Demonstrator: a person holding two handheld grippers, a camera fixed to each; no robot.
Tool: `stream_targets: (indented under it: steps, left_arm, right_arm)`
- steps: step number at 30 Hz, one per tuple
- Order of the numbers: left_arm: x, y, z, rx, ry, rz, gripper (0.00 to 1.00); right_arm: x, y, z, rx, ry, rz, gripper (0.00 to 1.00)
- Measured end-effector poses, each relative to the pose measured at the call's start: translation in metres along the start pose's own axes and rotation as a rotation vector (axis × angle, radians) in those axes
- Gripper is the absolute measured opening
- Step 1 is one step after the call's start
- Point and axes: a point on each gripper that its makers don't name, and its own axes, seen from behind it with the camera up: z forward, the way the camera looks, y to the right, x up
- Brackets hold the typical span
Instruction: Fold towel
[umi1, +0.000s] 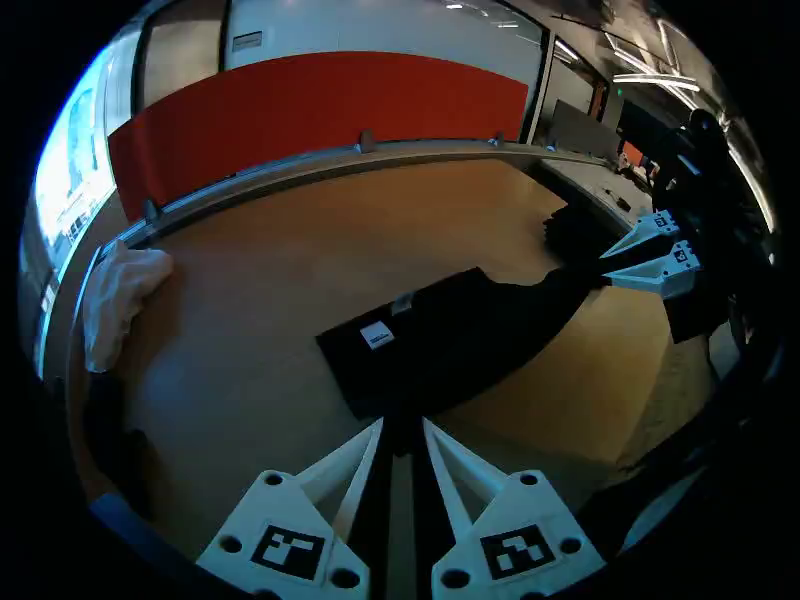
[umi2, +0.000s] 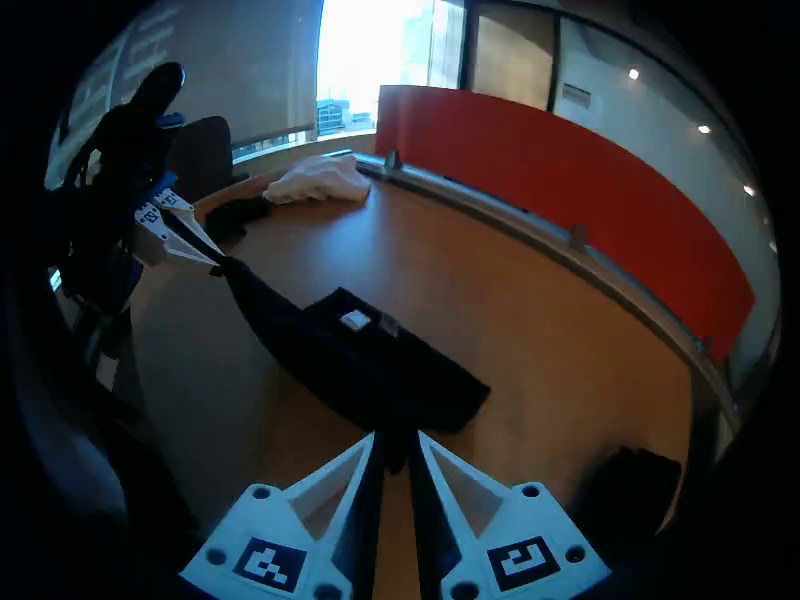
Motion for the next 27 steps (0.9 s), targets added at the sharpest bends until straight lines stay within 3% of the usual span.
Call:
stream_targets:
  steps: [15,27]
  left_arm:
    - [0.003,0.001,-0.004,-0.007,-0.004,0.001,0.12]
    - [-0.005,-0.005,0.015,-0.002,-0.023,-0.006,0.12]
  right_arm:
    - [0.001,-0.002,-0.004,0.014,-0.009,-0.012,0.16]
    - [-0.012,-0.001,0.011,0.030,-0.045,0.004,0.16]
